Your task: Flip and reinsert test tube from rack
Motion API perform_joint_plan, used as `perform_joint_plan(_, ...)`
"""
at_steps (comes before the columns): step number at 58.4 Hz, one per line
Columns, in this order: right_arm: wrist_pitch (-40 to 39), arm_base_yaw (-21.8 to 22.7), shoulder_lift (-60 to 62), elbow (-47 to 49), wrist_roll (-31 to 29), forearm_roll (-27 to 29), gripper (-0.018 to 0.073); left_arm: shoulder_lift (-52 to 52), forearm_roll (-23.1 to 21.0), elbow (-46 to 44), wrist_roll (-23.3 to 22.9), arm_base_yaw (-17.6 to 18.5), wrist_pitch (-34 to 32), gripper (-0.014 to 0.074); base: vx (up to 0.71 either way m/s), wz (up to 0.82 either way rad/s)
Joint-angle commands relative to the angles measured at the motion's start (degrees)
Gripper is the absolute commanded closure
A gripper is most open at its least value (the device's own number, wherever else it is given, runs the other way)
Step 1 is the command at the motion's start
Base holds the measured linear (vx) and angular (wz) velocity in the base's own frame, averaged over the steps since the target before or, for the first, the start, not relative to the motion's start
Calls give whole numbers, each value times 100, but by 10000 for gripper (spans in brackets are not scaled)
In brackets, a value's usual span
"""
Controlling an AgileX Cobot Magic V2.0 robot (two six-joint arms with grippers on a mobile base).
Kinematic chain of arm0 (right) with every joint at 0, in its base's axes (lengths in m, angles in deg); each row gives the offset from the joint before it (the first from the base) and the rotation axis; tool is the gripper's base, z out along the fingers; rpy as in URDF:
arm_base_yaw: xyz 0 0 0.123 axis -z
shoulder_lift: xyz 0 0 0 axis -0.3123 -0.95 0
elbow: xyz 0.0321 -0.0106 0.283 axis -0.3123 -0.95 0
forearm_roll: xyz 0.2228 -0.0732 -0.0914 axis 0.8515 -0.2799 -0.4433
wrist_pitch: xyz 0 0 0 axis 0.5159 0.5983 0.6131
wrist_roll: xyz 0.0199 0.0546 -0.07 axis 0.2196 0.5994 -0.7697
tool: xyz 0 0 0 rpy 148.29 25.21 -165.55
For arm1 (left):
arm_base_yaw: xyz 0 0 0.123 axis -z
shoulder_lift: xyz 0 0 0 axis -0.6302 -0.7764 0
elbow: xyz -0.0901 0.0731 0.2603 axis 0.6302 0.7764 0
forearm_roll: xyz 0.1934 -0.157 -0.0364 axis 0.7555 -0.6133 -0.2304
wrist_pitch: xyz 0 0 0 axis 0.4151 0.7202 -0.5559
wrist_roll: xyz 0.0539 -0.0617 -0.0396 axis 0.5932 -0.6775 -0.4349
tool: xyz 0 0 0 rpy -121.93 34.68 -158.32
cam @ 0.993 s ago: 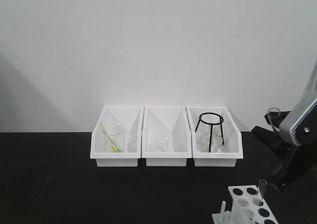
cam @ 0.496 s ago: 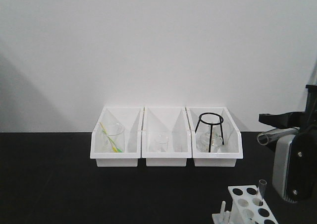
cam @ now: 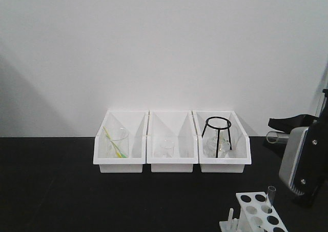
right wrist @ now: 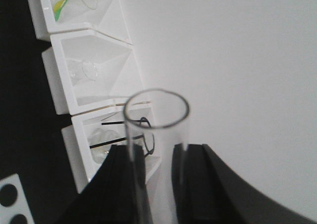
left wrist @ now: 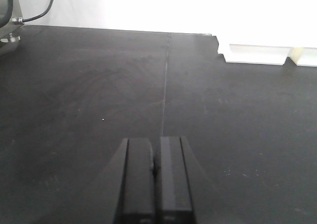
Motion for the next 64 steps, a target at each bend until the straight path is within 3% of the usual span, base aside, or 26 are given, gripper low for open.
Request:
perform_joint_plan(1,86,31,207,232,948,-60,568,57,-20,-1,2,42,-499,603,0,0)
perform_joint_plan(6,152,31,292,232,2221,203,568,57,-20,-1,2,42,-499,603,0,0)
perform_joint_plan(8,261,31,331,232,3099,398,568,57,-20,-1,2,42,-499,603,0,0)
perform_joint_plan(14,341,31,347,232,4843,509,568,57,-20,-1,2,42,-499,603,0,0)
perform_joint_plan(20,363,31,317,227,5488,473,568,57,-20,-1,2,42,-499,603,0,0)
perform_joint_plan(32,1208,31,336,155,5445,1202,568,57,-20,-1,2,42,-499,603,0,0)
perform_joint_plan(43,1073,31,396,-589,5014,1784,568,57,-20,-1,2,42,-499,603,0,0)
perform_joint_plan(54,571,31,396,-1042,3995,2718,568,57,-20,-1,2,42,-499,603,0,0)
perform_joint_plan(64,-97,31,378,-1042,1967,4306,568,57,-20,-1,2,42,-499,603,0,0)
